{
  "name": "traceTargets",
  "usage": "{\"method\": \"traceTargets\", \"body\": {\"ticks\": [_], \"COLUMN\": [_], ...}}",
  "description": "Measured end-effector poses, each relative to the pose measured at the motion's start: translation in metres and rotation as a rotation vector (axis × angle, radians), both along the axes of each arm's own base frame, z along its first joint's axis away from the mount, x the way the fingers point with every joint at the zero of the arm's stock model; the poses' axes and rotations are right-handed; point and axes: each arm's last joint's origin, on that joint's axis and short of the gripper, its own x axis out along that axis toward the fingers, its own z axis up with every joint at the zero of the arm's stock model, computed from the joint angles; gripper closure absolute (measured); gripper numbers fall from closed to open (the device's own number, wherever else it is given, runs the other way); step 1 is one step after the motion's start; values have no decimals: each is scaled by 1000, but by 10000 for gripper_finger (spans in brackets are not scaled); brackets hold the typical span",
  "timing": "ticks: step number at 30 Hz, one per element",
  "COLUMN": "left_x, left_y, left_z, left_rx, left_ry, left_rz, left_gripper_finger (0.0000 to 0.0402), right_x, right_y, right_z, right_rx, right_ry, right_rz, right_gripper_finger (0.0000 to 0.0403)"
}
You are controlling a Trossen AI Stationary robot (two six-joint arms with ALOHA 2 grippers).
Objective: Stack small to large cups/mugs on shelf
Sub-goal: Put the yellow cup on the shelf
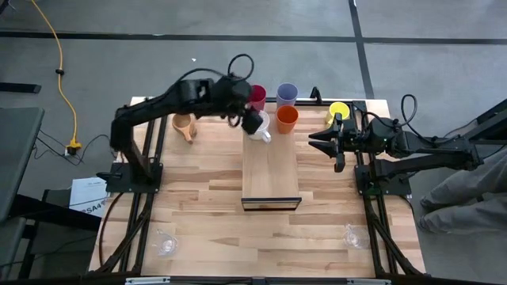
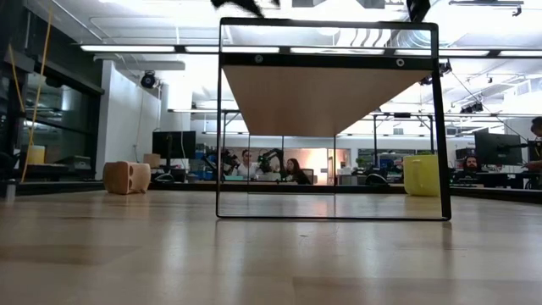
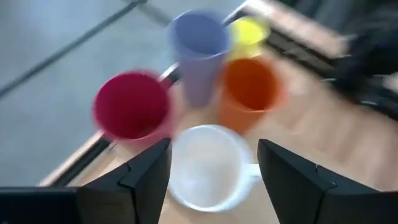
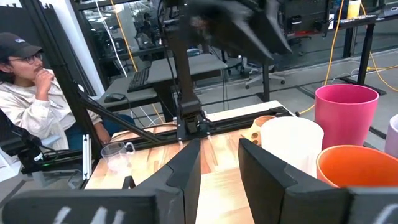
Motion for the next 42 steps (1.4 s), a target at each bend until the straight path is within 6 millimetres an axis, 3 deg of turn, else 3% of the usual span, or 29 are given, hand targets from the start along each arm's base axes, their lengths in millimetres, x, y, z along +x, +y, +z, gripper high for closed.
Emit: {"method": "traceTargets", "body": {"ticks": [3,8,13,18,24,32,42], "left_x": [-7,-30,-77,-130,-178,-200,-202], "left_y": [-26,-57,-78,-93,-95,-96,-95], "left_z": [7,-13,-51,-74,-93,-95,-93], "left_rx": [49,105,64,91,122,169,174], "left_ry": [-54,-192,-465,-798,-894,-869,-888], "left_rz": [-82,-155,-232,-324,-319,-338,-310], "left_gripper_finger": [174,174,174,174,174,174,174], "right_x": [0,0,0,0,0,0,0], "right_y": [0,0,0,0,0,0,0], "right_z": [0,0,0,0,0,0,0], "right_rx": [0,3,28,27,27,27,27], "right_ry": [0,1,-2,-2,-2,-2,-2], "right_rz": [0,-1,-2,-2,-2,-2,-2], "right_gripper_finger": [304,304,304,304,304,304,304]}}
